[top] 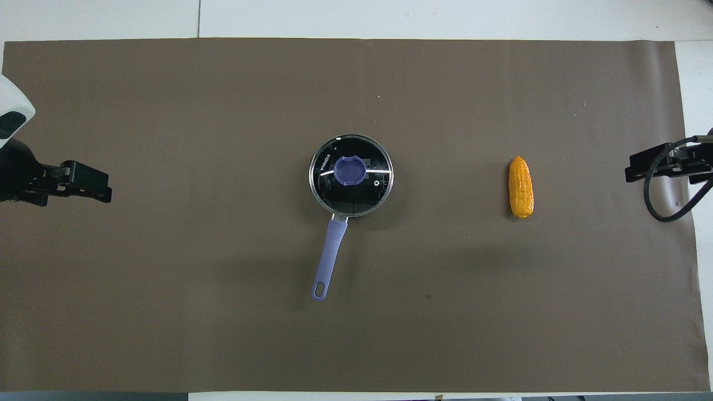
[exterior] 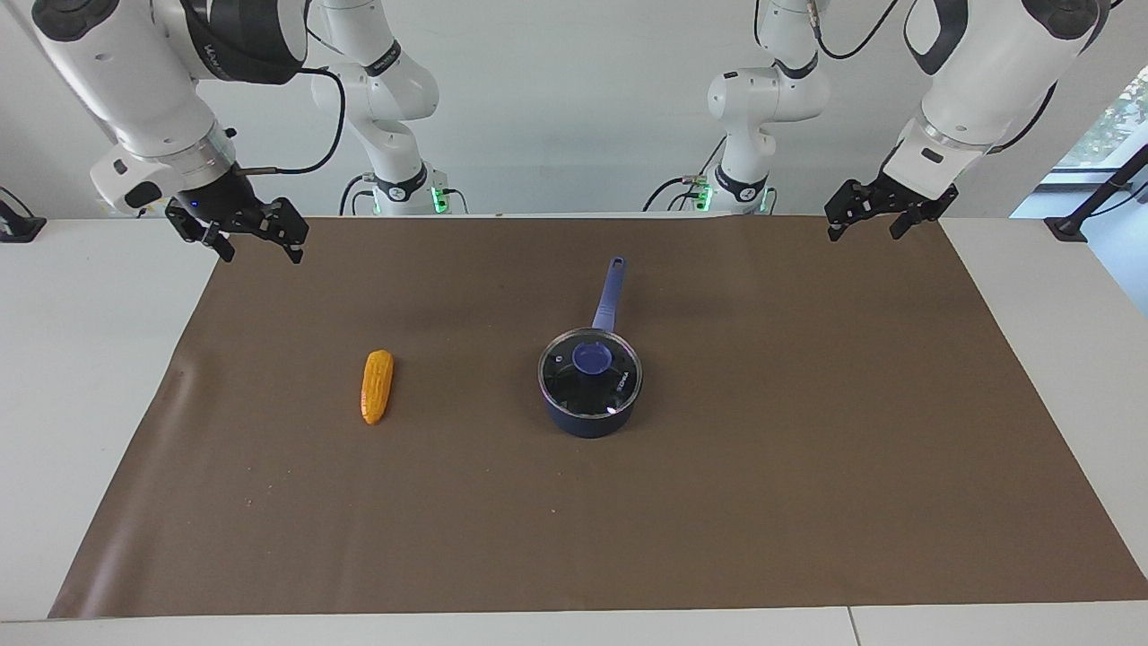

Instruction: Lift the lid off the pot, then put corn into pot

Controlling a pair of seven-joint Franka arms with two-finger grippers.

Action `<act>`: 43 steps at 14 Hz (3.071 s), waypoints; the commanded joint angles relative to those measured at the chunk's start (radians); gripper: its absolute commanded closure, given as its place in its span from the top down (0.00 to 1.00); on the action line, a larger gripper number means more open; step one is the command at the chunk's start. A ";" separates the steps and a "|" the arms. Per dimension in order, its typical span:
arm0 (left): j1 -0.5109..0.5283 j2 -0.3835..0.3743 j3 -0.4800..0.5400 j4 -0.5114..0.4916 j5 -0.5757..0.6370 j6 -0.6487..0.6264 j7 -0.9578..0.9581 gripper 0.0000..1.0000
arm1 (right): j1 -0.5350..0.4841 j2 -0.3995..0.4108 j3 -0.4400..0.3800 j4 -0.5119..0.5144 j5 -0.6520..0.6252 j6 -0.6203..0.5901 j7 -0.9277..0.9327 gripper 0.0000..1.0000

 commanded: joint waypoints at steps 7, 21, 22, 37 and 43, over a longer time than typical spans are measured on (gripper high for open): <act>0.012 -0.018 0.010 -0.024 -0.016 0.019 -0.004 1.00 | -0.004 -0.045 0.010 -0.074 0.015 0.028 -0.033 1.00; -0.493 0.618 0.014 0.521 -0.062 0.170 -0.470 1.00 | 0.081 0.181 0.021 -0.482 0.032 0.779 -0.031 1.00; -0.523 0.643 0.016 0.526 -0.056 0.193 -0.476 1.00 | 0.081 0.218 0.021 -0.482 0.032 0.810 -0.018 1.00; -0.570 0.642 0.004 0.390 0.024 0.332 -0.459 1.00 | 0.123 0.291 0.047 -0.205 0.072 0.472 0.000 0.00; -0.570 0.635 0.004 0.384 0.016 0.328 -0.461 1.00 | 0.169 0.315 0.047 -0.197 0.069 0.485 0.052 0.00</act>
